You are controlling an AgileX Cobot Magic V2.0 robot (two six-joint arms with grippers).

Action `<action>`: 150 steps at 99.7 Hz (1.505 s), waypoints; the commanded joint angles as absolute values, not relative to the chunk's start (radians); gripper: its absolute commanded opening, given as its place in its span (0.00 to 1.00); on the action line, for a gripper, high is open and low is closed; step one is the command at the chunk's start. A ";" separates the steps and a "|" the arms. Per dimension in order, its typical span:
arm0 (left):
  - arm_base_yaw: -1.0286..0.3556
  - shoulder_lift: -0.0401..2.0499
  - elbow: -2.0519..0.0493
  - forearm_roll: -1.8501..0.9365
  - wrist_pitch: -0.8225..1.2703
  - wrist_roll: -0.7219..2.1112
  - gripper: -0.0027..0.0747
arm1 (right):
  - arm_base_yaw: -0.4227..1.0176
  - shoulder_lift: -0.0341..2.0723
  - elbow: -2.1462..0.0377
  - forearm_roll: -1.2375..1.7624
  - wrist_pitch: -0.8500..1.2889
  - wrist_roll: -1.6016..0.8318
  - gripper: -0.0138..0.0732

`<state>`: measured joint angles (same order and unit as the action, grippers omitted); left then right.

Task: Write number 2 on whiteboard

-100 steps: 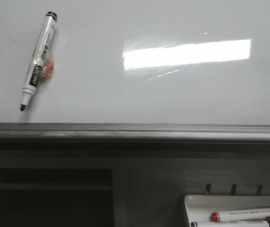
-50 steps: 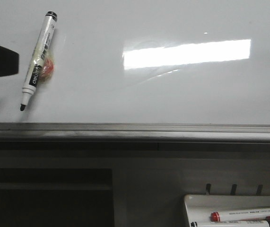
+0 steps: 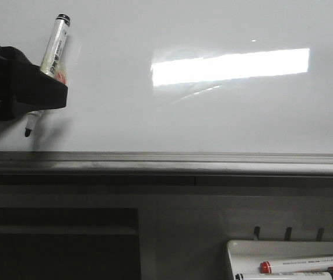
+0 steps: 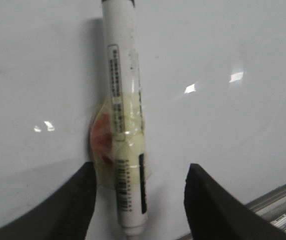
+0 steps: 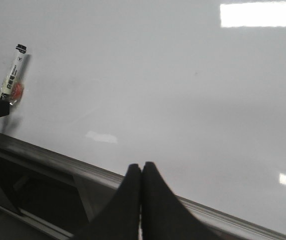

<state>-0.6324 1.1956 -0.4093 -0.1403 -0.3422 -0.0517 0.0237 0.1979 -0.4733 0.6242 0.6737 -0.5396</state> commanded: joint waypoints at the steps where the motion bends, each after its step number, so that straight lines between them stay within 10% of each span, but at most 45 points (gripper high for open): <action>1: -0.640 1.183 -0.441 -0.164 -0.393 -0.063 0.51 | 0.024 0.218 -0.509 0.654 0.605 -0.553 0.08; 44: -0.640 1.183 -0.441 -0.183 -0.358 -0.063 0.01 | 0.034 0.218 -0.509 0.657 0.604 -0.553 0.08; 80: -0.677 1.129 -0.441 -0.022 -0.341 -0.063 0.01 | 0.099 0.230 -0.519 0.705 0.615 -0.568 0.08; 121: -0.843 0.882 -0.441 0.237 -0.129 -0.063 0.01 | 0.624 0.578 -0.701 0.564 0.605 -0.599 0.09; 150: -0.974 0.828 -0.408 0.405 0.030 -0.051 0.01 | 0.775 0.843 -0.765 0.545 0.554 -0.612 0.63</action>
